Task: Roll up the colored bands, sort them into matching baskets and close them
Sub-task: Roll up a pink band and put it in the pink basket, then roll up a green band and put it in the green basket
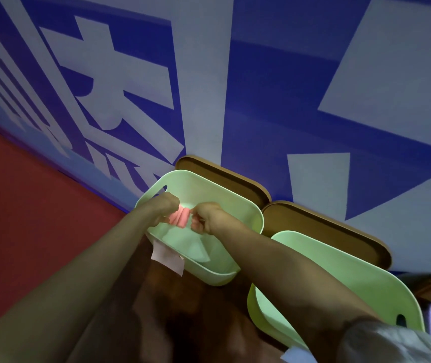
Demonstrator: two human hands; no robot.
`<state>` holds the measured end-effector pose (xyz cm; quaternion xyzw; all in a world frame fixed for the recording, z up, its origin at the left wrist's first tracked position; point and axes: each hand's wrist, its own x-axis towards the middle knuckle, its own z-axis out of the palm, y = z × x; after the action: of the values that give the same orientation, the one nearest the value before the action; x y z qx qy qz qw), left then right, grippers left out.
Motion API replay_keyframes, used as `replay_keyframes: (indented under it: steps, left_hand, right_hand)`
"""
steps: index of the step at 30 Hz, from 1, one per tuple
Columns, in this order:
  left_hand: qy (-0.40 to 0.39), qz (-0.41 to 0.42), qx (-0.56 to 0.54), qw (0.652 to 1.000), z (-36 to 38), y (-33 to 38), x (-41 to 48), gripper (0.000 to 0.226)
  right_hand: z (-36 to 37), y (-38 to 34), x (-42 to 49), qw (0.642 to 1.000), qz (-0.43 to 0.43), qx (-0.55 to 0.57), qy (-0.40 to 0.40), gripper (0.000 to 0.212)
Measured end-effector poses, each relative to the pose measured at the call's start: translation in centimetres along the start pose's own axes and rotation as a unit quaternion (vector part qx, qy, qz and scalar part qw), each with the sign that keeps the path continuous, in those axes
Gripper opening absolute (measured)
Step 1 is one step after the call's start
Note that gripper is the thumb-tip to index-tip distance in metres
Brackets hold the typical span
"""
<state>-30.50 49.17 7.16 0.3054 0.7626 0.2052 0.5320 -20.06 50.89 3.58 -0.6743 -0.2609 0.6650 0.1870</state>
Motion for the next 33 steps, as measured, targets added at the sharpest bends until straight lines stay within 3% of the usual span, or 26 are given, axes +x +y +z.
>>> replay_keyframes:
  steps: [3, 9, 11, 18, 27, 33]
  left_hand:
    - [0.012, 0.039, 0.037, 0.998, -0.1, 0.5, -1.3, 0.013]
    - [-0.019, 0.122, -0.037, 0.992, 1.0, 1.7, -9.4, 0.025]
    - [-0.037, 0.160, -0.056, 0.985, 3.2, 1.9, -13.8, 0.020]
    - [-0.125, 0.313, -0.066, 0.939, 16.4, -1.0, -28.8, 0.020]
    - [-0.235, 0.320, 0.004, 0.918, 33.8, -11.9, -36.3, 0.013]
    - [-0.216, 0.362, 0.121, 0.899, 38.6, -20.1, -35.4, 0.016]
  right_hand:
    - [-1.6, -0.6, -3.0, 0.999, -0.030, 0.006, -0.018, 0.027]
    - [-7.8, -0.8, -13.0, 0.986, -0.134, 0.075, -0.060, 0.008]
    - [-11.3, 0.4, -17.5, 0.976, -0.187, 0.094, -0.057, 0.004]
    - [-26.7, 10.8, -30.8, 0.929, -0.335, 0.144, 0.069, 0.006]
    - [-38.8, 29.0, -36.2, 0.916, -0.319, 0.137, 0.202, 0.007]
    - [-40.1, 39.2, -32.7, 0.929, -0.288, 0.108, 0.207, 0.017]
